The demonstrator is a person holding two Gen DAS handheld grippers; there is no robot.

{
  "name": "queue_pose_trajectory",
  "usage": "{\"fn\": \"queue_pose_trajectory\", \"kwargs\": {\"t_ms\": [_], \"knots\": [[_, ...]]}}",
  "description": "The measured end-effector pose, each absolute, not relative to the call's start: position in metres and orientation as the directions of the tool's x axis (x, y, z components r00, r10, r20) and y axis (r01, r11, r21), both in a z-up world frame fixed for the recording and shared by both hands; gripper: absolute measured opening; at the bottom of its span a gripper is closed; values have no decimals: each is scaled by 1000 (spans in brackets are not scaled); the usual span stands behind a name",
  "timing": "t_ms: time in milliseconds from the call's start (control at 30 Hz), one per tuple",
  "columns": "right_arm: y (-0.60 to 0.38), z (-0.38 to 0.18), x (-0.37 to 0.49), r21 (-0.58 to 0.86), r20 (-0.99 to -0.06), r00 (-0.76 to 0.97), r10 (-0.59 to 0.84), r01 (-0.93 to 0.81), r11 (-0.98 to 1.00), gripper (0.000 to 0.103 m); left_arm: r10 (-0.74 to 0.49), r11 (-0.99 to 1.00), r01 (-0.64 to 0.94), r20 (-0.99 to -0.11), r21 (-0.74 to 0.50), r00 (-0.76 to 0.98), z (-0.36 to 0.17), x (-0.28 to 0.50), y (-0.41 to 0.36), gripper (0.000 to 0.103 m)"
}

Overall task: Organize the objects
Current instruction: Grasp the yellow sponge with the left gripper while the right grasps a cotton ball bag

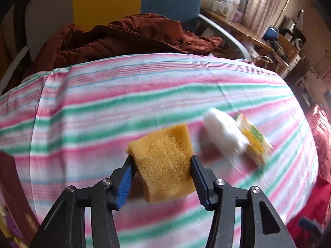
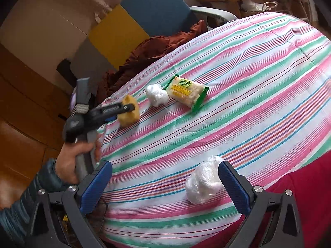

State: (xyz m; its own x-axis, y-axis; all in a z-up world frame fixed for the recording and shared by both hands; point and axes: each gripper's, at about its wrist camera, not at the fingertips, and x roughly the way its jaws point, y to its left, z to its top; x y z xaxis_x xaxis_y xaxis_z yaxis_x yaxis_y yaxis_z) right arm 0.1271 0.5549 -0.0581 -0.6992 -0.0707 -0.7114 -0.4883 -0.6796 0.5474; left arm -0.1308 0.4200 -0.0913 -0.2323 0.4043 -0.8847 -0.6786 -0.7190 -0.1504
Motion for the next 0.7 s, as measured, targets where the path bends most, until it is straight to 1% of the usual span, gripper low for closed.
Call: {"fn": "queue_pose_trajectory", "kwargs": {"t_ms": [133, 367, 533, 633, 700], "knots": [[553, -58, 126, 526, -725, -686, -56, -501, -687, 103, 434, -699, -695, -873, -169, -224, -80, -101, 399, 54], [553, -62, 119, 482, -781, -623, -57, -541, -689, 103, 450, -620, -771, -871, -146, -197, -72, -33, 354, 54], [552, -62, 113, 383, -846, -533, -27, -572, -725, 103, 471, -563, -813, -866, -147, -170, -70, 4, 324, 54], [550, -62, 107, 290, -891, -453, -14, -547, -785, 103, 483, -557, -812, -863, -173, -148, -71, 10, 315, 54], [550, -66, 104, 261, -914, -405, -30, -530, -807, 103, 495, -555, -811, -857, -186, -142, -70, 14, 309, 54]]}}
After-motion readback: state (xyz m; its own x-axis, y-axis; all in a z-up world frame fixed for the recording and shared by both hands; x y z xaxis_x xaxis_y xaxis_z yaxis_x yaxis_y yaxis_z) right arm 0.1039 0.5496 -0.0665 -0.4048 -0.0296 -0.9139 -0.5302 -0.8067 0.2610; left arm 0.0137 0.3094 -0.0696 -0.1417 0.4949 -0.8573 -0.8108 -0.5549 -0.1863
